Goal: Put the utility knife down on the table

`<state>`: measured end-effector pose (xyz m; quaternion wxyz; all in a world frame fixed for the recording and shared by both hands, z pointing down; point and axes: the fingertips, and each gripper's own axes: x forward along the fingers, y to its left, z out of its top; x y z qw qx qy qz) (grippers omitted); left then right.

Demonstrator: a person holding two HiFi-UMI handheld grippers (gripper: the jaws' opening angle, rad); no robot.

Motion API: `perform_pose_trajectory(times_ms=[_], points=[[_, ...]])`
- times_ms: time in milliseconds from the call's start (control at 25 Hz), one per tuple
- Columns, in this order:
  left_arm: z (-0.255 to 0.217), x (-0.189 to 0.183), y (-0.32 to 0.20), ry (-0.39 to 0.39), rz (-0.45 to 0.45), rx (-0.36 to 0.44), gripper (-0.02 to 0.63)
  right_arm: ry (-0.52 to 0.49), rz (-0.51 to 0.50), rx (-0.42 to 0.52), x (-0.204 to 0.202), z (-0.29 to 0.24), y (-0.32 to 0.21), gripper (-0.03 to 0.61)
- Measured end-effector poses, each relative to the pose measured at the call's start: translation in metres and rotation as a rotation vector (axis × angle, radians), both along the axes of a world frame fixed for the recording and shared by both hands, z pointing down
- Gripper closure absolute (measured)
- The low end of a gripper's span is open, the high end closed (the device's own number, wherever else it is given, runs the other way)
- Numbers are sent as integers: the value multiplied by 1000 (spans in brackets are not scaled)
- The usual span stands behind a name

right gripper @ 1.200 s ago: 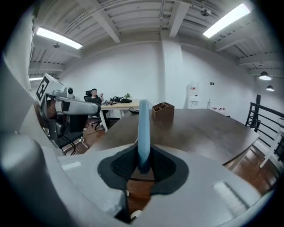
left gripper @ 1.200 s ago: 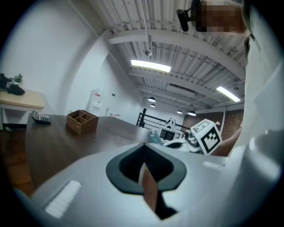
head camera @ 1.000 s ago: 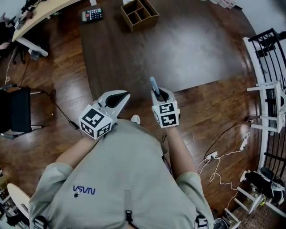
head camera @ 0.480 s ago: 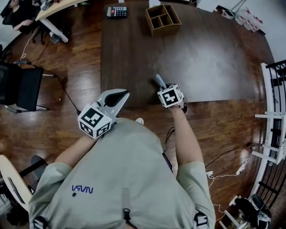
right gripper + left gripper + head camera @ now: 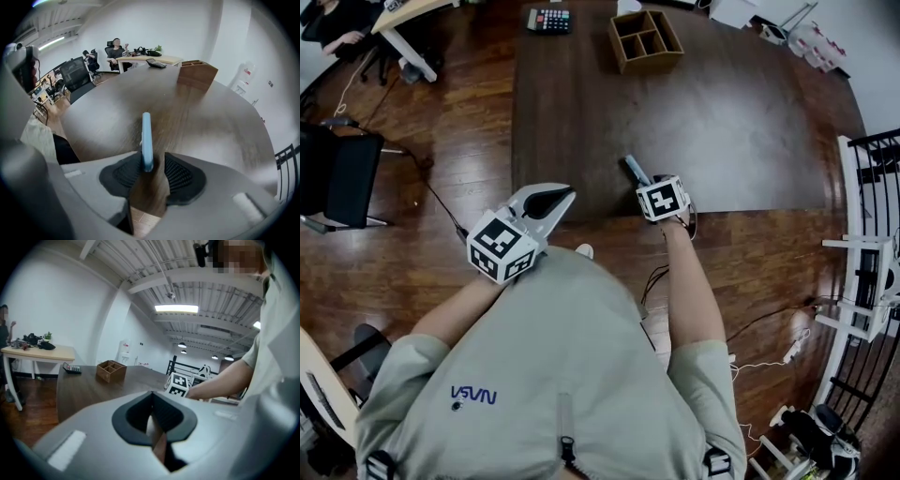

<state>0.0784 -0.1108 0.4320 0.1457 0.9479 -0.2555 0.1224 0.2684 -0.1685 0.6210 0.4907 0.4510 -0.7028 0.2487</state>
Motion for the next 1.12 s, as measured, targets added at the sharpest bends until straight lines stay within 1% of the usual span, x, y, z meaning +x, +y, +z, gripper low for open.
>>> perform_pose_trajectory(times_ms=[40, 120, 240, 280, 360, 440, 480, 560, 640, 760, 920, 1000, 1120], points=[[0, -1, 0, 6, 1, -1, 612, -9, 16, 37, 5, -6, -3, 433], [0, -3, 0, 19, 0, -5, 612, -16, 87, 101, 21, -22, -5, 431], [1, -11, 0, 33, -4, -14, 612, -68, 254, 235, 42, -50, 2, 432], [2, -14, 1, 37, -5, -17, 612, -111, 316, 293, 45, -60, 9, 431], [5, -18, 3, 44, -4, -29, 612, -234, 427, 397, 41, -77, 31, 433], [8, -18, 6, 52, 13, -41, 612, -341, 484, 461, 24, -89, 60, 434], [9, -18, 9, 55, 28, -43, 612, -367, 484, 477, 12, -94, 73, 436], [8, -24, 14, 63, 61, -38, 612, -376, 458, 489, -18, -103, 91, 436], [5, -38, 20, 71, 84, -27, 612, -385, 437, 509, -49, -118, 100, 436], [-1, -72, 25, 89, 82, -26, 612, -411, 434, 579, -91, -150, 105, 496], [-4, -122, 32, 137, 58, -67, 612, -423, 422, 645, -145, -187, 109, 514], [-5, -134, 40, 146, 83, -75, 612, -431, 403, 662, -170, -200, 113, 514], [-10, -135, 63, 141, 154, -63, 612, -454, 376, 669, -197, -209, 129, 514]])
